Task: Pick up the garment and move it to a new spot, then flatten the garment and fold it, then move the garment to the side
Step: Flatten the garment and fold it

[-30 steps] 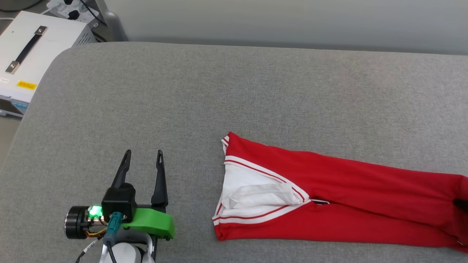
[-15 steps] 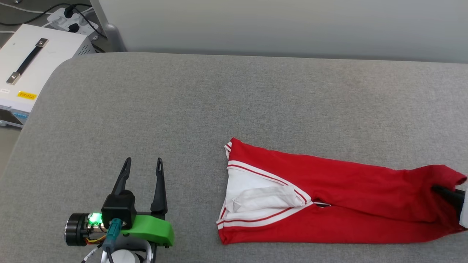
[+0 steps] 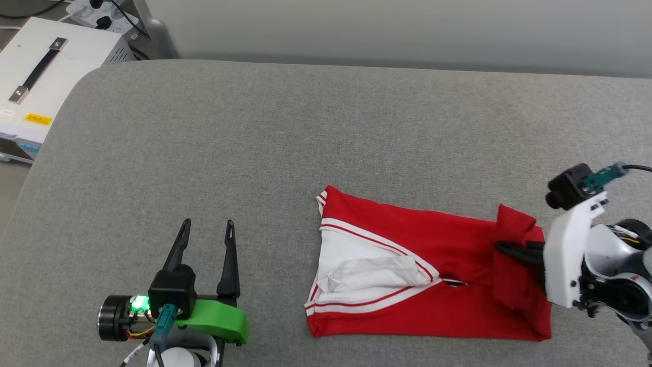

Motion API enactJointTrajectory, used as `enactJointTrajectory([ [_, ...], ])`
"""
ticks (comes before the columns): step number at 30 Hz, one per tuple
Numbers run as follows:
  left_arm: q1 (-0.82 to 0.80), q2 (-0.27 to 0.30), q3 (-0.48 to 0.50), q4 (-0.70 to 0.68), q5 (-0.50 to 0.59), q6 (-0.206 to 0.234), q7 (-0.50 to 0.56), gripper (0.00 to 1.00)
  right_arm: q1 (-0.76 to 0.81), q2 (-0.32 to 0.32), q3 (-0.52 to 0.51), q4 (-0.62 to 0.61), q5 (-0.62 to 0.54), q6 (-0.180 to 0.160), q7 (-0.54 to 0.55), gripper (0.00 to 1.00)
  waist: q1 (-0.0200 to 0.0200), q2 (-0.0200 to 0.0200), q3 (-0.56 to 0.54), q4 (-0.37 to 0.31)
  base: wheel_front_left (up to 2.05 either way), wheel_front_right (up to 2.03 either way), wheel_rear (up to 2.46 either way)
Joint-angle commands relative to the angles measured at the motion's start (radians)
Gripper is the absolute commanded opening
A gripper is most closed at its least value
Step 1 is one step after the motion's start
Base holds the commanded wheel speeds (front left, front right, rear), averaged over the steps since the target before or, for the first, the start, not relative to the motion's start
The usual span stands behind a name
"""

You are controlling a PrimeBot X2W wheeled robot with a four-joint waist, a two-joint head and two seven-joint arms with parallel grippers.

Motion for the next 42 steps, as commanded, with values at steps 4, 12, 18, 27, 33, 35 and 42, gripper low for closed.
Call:
enactJointTrajectory([
  [4, -0.024, -0.011, 0.000, 0.003, 0.012, -0.013, -0.006, 1.00, -0.108, 0.068, 0.092, 0.001, -0.031, -0.001, 0.027, 0.00, -0.0001, -0.0001, 0.023, 0.017, 0.00, 0.00, 0.00],
  [12, -0.044, -0.020, 0.001, 0.006, 0.016, -0.019, -0.006, 1.00, -0.258, 0.182, 0.274, 0.087, -0.080, -0.001, -0.005, 0.00, -0.0001, -0.0001, 0.048, 0.036, 0.00, 0.00, 0.00],
  [18, -0.057, -0.026, 0.001, 0.008, 0.017, -0.022, -0.006, 1.00, -0.324, 0.259, 0.361, 0.210, -0.098, -0.001, -0.094, 0.00, -0.0001, -0.0001, 0.065, 0.052, 0.00, 0.00, 0.00],
  [27, -0.073, -0.034, -0.002, 0.007, 0.019, -0.023, -0.006, 1.00, -0.360, 0.327, 0.464, 0.415, -0.112, -0.001, -0.202, 0.00, -0.0001, -0.0001, 0.090, 0.067, 0.00, 0.00, 0.00],
  [33, -0.073, -0.037, 0.001, 0.011, 0.021, -0.021, -0.006, 1.00, -0.364, 0.336, 0.511, 0.470, -0.092, -0.001, -0.279, 0.15, -0.0001, -0.0001, 0.089, 0.063, 0.00, 0.00, 0.00],
  [35, -0.070, -0.037, 0.003, 0.013, 0.022, -0.022, -0.006, 1.00, -0.370, 0.324, 0.517, 0.464, -0.091, -0.001, -0.311, 0.86, -0.0001, -0.0001, 0.083, 0.060, 0.00, 0.00, 0.00],
  [42, -0.051, -0.034, 0.015, 0.017, 0.028, -0.024, -0.006, 1.00, -0.370, 0.247, 0.482, 0.380, -0.093, -0.001, -0.471, 1.00, -0.0001, -0.0001, 0.040, 0.032, 0.00, 0.00, 0.00],
])
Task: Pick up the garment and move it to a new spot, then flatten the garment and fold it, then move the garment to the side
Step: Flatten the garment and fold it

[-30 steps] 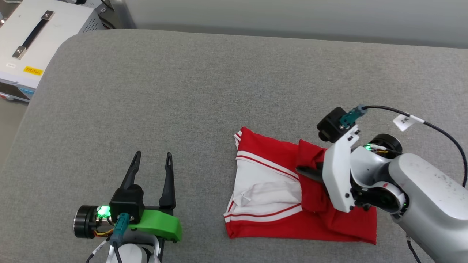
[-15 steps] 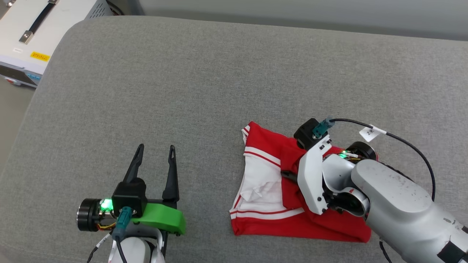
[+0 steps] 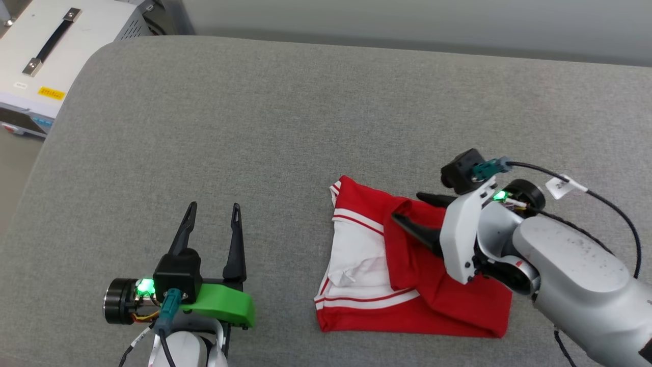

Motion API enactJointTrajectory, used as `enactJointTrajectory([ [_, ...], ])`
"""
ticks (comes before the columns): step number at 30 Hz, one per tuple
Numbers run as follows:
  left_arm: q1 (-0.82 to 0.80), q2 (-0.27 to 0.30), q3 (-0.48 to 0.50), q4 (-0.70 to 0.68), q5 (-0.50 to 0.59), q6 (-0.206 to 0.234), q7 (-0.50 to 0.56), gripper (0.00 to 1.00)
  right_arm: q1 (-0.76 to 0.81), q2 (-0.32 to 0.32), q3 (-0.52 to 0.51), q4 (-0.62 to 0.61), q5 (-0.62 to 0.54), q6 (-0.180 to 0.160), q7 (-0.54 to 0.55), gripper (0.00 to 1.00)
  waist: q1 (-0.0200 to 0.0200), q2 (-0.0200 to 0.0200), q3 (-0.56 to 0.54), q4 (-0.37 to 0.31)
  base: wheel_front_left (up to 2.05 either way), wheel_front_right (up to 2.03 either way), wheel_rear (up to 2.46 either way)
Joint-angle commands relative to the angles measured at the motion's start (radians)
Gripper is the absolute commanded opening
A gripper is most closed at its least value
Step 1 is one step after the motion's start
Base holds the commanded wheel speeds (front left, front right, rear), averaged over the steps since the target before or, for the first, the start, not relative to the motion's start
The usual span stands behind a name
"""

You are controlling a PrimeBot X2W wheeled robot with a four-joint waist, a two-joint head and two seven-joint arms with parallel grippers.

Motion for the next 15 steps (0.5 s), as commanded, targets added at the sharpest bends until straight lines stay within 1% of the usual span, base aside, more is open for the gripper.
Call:
enactJointTrajectory([
  [1, 0.008, -0.002, 0.003, 0.000, 0.008, -0.004, -0.006, 1.00, -0.006, -0.016, -0.015, -0.015, -0.002, -0.001, -0.030, 1.00, 0.0000, 0.0000, -0.020, -0.018, 0.00, 0.00, 0.00],
  [3, 0.016, 0.000, 0.003, -0.001, 0.011, -0.006, -0.006, 1.00, 0.003, -0.045, -0.051, -0.034, -0.026, -0.001, -0.091, 1.00, 0.0000, 0.0000, -0.033, -0.028, 0.00, 0.00, 0.00],
  [7, 0.030, 0.004, 0.004, -0.002, 0.014, -0.008, -0.006, 1.00, 0.034, -0.069, -0.159, -0.029, -0.092, -0.001, -0.225, 1.00, 0.0000, 0.0000, -0.056, -0.049, 0.00, 0.00, 0.00],
  [11, 0.041, 0.007, 0.004, -0.008, 0.016, -0.009, -0.006, 1.00, 0.088, -0.061, -0.292, 0.002, -0.200, -0.001, -0.368, 1.00, 0.0000, 0.0000, -0.074, -0.067, 0.00, 0.00, 0.00],
  [15, 0.051, 0.009, 0.004, -0.015, 0.017, -0.010, -0.006, 1.00, 0.163, -0.024, -0.445, 0.023, -0.317, -0.001, -0.460, 1.00, 0.0000, 0.0000, -0.090, -0.082, 0.00, 0.00, 0.00],
])
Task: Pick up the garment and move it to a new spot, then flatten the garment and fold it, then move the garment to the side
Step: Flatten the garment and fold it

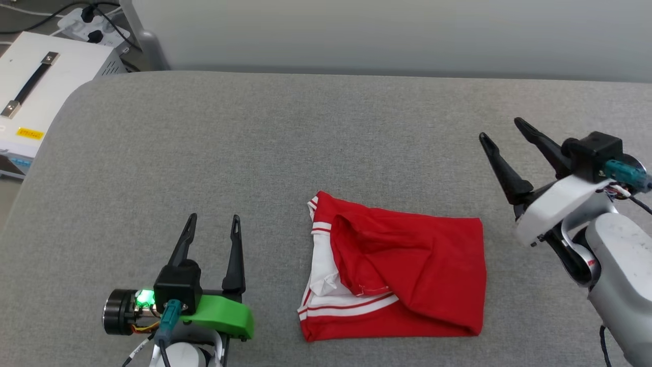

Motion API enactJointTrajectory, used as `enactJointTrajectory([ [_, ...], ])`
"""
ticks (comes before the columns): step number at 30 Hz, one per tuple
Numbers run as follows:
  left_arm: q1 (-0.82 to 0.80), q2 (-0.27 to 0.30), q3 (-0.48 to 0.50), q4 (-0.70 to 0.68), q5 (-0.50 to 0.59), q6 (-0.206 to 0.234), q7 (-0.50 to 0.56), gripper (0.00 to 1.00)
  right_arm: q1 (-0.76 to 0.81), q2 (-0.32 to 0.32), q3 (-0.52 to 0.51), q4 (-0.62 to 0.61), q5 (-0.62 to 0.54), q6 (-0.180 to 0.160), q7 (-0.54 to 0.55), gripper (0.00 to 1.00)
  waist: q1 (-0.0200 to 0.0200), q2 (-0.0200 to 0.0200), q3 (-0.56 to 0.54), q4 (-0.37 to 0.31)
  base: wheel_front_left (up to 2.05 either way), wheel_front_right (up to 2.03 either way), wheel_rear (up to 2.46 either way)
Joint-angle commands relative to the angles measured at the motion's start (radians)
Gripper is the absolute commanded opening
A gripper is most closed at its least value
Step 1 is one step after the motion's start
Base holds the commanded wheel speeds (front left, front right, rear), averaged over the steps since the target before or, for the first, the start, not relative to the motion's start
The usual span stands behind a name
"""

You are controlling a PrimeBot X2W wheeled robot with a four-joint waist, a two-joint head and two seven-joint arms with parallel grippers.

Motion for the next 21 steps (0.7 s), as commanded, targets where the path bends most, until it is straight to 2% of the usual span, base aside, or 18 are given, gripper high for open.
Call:
enactJointTrajectory([
  [1, 0.015, 0.006, 0.000, -0.007, 0.010, -0.004, -0.006, 1.00, 0.035, 0.019, -0.047, 0.000, -0.046, -0.001, -0.019, 1.00, 0.0000, 0.0000, -0.015, -0.015, 0.00, 0.00, 0.00],
  [5, 0.022, 0.008, -0.001, -0.015, 0.011, -0.005, -0.006, 1.00, 0.132, 0.077, -0.208, -0.045, -0.157, -0.001, -0.039, 1.00, 0.0000, 0.0000, -0.027, -0.024, 0.00, 0.00, 0.00],
  [10, 0.033, 0.009, -0.003, -0.026, 0.012, -0.005, -0.006, 1.00, 0.272, 0.163, -0.372, -0.179, -0.279, -0.001, -0.042, 1.00, 0.0000, 0.0000, -0.041, -0.030, 0.00, 0.00, 0.00],
  [14, 0.042, 0.010, -0.009, -0.031, 0.013, -0.007, -0.006, 1.00, 0.382, 0.227, -0.451, -0.264, -0.327, -0.001, -0.042, 1.00, 0.0000, 0.0000, -0.054, -0.027, 0.00, 0.00, 0.00],
  [21, 0.060, 0.014, -0.011, -0.042, 0.010, -0.010, -0.006, 1.00, 0.524, 0.304, -0.542, -0.343, -0.359, -0.001, -0.042, 1.00, 0.0000, 0.0000, -0.075, -0.019, 0.00, 0.00, 0.00],
])
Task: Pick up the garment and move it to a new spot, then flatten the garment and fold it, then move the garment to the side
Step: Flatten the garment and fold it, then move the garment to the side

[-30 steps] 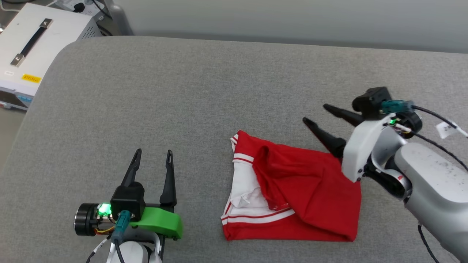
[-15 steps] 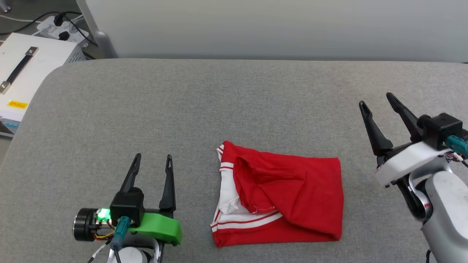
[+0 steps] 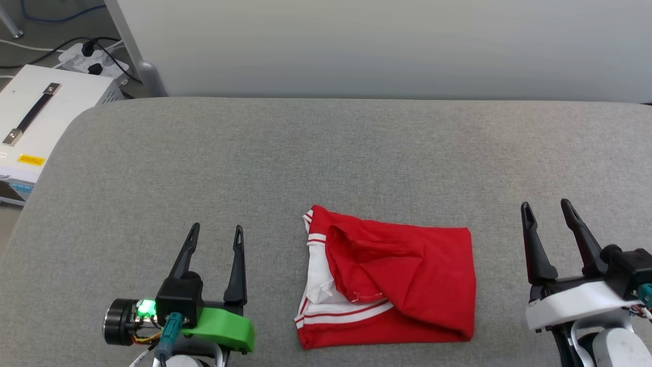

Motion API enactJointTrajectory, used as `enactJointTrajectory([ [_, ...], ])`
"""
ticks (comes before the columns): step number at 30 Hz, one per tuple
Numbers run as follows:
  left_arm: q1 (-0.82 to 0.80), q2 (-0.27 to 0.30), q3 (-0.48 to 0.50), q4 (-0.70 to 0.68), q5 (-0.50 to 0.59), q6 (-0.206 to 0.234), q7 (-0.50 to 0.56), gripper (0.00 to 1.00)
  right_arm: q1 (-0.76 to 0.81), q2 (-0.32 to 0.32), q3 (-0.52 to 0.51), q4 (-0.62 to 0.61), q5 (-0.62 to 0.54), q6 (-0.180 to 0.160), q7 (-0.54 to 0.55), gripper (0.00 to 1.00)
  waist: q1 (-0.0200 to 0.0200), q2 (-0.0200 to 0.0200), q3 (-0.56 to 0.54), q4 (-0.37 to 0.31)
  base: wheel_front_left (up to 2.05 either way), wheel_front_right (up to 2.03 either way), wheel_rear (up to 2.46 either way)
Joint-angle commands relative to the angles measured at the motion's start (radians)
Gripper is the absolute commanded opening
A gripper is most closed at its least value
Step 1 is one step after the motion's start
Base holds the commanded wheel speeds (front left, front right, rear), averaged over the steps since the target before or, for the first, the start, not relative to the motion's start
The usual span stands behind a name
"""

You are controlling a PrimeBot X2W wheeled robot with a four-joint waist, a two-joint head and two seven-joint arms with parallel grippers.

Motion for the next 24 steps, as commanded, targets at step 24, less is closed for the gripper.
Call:
enactJointTrajectory([
  [24, 0.043, 0.011, -0.009, -0.012, 0.002, -0.009, -0.006, 1.00, 0.154, 0.055, -0.056, -0.074, -0.070, -0.001, -0.006, 1.00, 0.0001, -0.0001, -0.010, 0.020, 0.00, 0.00, 0.00],
])
